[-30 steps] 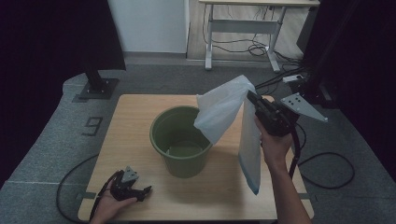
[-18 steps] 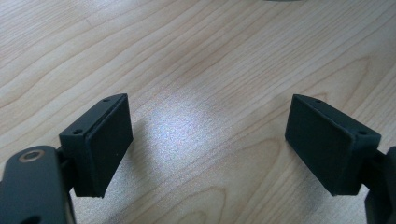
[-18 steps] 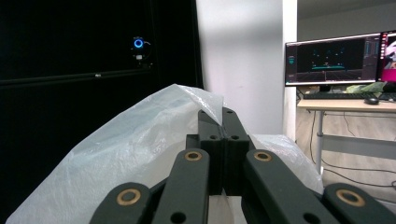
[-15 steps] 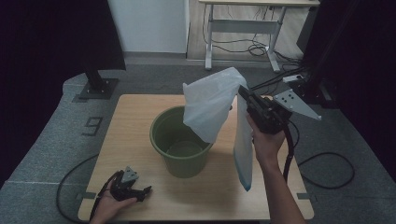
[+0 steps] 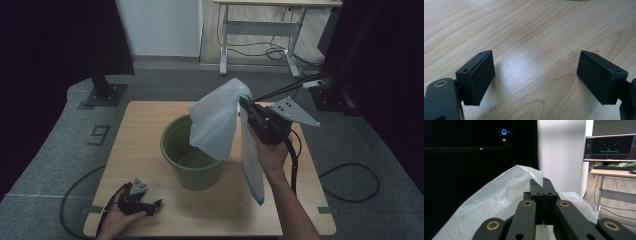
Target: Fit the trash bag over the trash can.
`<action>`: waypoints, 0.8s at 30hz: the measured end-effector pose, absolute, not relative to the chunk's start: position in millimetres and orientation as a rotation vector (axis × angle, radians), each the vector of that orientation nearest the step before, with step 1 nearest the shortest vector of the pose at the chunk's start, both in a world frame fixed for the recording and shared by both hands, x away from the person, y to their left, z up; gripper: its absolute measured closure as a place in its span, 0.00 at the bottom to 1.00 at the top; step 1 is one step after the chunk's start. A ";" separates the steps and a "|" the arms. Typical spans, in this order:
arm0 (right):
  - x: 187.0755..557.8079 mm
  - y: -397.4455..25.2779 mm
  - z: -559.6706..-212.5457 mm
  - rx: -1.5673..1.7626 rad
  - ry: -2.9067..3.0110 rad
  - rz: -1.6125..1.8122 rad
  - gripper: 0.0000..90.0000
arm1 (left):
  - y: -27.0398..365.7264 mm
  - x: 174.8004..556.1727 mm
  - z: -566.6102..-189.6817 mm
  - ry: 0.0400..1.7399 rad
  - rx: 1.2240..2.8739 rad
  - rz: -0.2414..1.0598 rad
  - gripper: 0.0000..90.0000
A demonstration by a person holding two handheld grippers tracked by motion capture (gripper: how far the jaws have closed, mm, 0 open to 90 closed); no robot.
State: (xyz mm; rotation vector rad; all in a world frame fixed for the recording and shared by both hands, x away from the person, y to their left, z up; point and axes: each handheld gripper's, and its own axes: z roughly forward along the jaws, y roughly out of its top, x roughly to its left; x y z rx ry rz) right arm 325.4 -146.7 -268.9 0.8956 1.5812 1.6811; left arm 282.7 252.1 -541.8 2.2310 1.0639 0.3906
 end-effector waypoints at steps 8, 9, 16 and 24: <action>327.0 -140.4 -250.1 0.866 1.554 1.687 0.99 | 253.0 283.3 -542.2 1.064 2.229 0.383 0.16; 327.9 -139.5 -244.9 0.863 1.543 1.693 0.99 | 253.1 283.3 -542.1 1.062 2.232 0.383 0.16; 327.3 -135.5 -234.3 0.844 1.528 1.698 0.99 | 253.4 283.3 -542.1 1.063 2.232 0.377 0.16; 329.5 -133.9 -234.5 0.851 1.531 1.685 0.99 | 253.4 283.3 -542.2 1.063 2.231 0.377 0.16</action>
